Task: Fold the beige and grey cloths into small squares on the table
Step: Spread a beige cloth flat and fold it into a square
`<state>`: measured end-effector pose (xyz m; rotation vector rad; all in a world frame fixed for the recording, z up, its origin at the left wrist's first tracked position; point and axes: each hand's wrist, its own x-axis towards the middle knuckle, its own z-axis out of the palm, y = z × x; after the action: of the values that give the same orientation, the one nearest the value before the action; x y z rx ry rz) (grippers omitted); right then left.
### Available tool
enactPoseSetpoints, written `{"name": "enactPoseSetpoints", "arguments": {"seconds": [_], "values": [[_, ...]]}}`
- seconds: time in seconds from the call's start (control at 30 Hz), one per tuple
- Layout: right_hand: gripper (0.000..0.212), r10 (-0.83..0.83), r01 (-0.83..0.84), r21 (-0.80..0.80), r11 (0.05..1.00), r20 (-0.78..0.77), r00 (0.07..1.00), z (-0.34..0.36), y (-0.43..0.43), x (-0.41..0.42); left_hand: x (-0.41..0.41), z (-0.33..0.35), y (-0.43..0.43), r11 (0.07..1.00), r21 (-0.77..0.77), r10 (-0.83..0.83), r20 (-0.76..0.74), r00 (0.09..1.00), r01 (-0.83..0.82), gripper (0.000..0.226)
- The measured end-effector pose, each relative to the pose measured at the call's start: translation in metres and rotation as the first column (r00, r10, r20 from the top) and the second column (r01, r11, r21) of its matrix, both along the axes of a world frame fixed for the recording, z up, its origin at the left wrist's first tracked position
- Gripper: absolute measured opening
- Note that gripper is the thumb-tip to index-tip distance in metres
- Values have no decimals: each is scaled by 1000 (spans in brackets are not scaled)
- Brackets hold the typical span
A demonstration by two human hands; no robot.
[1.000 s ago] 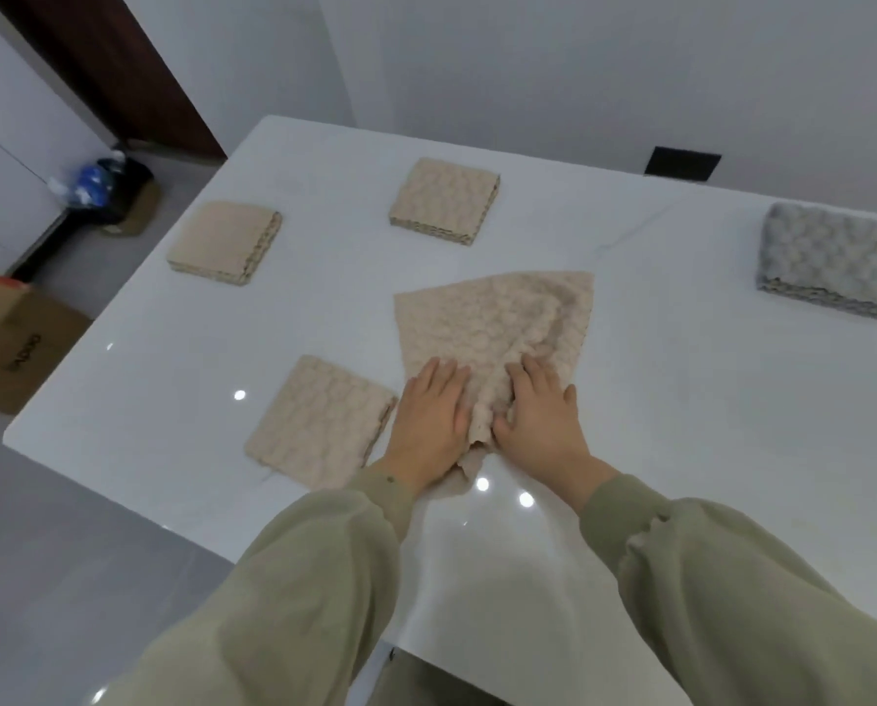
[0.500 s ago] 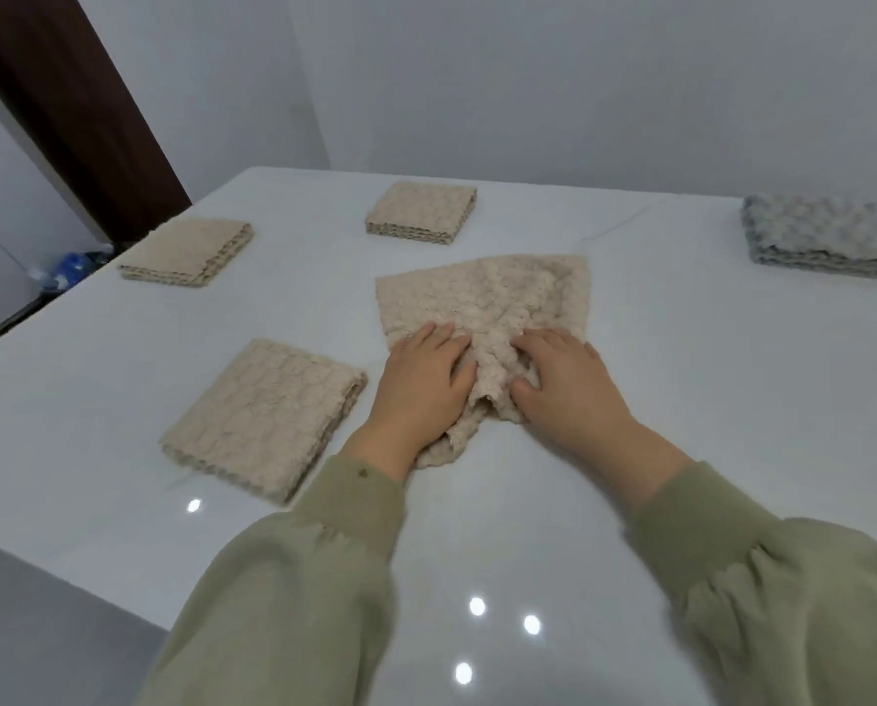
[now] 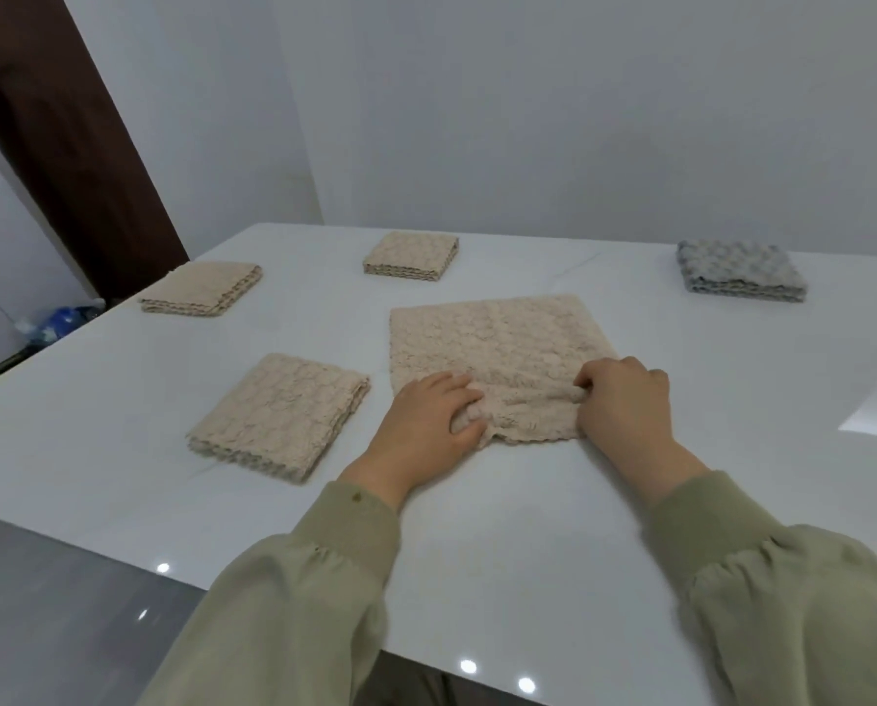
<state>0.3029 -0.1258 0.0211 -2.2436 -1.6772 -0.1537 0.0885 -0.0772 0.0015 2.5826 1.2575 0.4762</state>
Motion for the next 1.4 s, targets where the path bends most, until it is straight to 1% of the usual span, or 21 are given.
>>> {"name": "enactPoseSetpoints", "arguments": {"seconds": [0.1, 0.17, 0.2, 0.23, 0.3, 0.37, 0.43, 0.57, 0.63, 0.7, 0.73, 0.77, 0.8, 0.87, 0.9, 0.97, 1.03, 1.1, 1.2, 1.3, 1.4], "values": [[37, -29, 34, -40, 999, 102, 994, -5, -13, 7, 1, 1, -3, 1000, -11, -18, -8, 1000, 18, 47], [36, -78, 84, -50, 995, 114, 990, -5, -17, 12, 1, 2, -3, 1000, -11, -19, 17, 1000, 19, 43], [35, -72, 74, -15, 997, 105, 992, -5, -19, 13, 1, 3, -3, 1000, 13, -12, 58, 998, 11, 38], [36, -21, 16, 50, 999, 90, 996, -7, -20, 13, 2, 3, -3, 998, 56, 0, 111, 994, -6, 32], [37, 169, -175, 197, 965, 50, 984, -13, -19, 10, 2, 5, -3, 991, 127, 20, 201, 979, -47, 22], [30, 280, -282, 176, 943, 41, 959, -18, -20, 4, 3, 7, -3, 993, 110, 21, 225, 974, -46, 16], [25, 258, -260, 174, 950, 35, 966, -19, -19, 8, 4, 9, -4, 996, 82, 17, 205, 979, -34, 18], [48, 184, -159, 345, 925, -40, 982, -8, -23, 15, 7, 17, -13, 1000, 17, 15, 195, 981, -18, 31], [46, 134, -115, 431, 895, -14, 991, -6, -26, 15, 12, 19, -22, 1000, -8, 5, 204, 979, -3, 29], [39, 107, -88, 445, 891, -18, 994, -5, -25, 15, 15, 21, -27, 1000, -22, 10, 227, 974, -5, 26], [38, 111, -97, 390, 916, -14, 994, -6, -24, 14, 17, 21, -27, 999, -27, 23, 242, 970, -16, 25], [43, 125, -121, 278, 953, 4, 992, -7, -24, 14, 18, 22, -26, 999, -29, 38, 256, 966, -32, 24], [49, 135, -135, 107, 985, 14, 991, -8, -24, 13, 20, 25, -24, 998, -27, 56, 266, 962, -51, 22], [53, 135, -130, -194, 972, 13, 991, -12, -26, 16, 22, 29, -17, 995, -32, 103, 273, 956, -98, 22], [55, 129, -123, -260, 958, 8, 992, -11, -27, 16, 24, 30, -11, 991, -32, 134, 240, 962, -130, 24], [55, 104, -96, -270, 958, 16, 994, -9, -27, 16, 26, 28, 3, 979, -44, 201, 52, 978, -199, 38], [55, 79, -62, -252, 966, 58, 995, -4, -28, 16, 30, 25, 12, 963, -125, 222, -130, 966, -238, 46], [54, 69, -41, -256, 966, 102, 992, -1, -30, 17, 37, 17, 15, 963, -148, 188, -225, 956, -225, 49], [47, 82, -27, -309, 951, 167, 983, 9, -37, 24, 48, 10, 16, 978, -104, 147, -255, 956, -179, 50], [40, 86, 1, -349, 937, 233, 969, 23, -45, 31, 56, 10, 20, 985, -121, 87, -260, 962, -122, 51], [45, 43, 47, -323, 945, 265, 963, 39, -37, 38, 69, 16, 24, 991, -106, 46, -269, 962, -78, 48]]}}
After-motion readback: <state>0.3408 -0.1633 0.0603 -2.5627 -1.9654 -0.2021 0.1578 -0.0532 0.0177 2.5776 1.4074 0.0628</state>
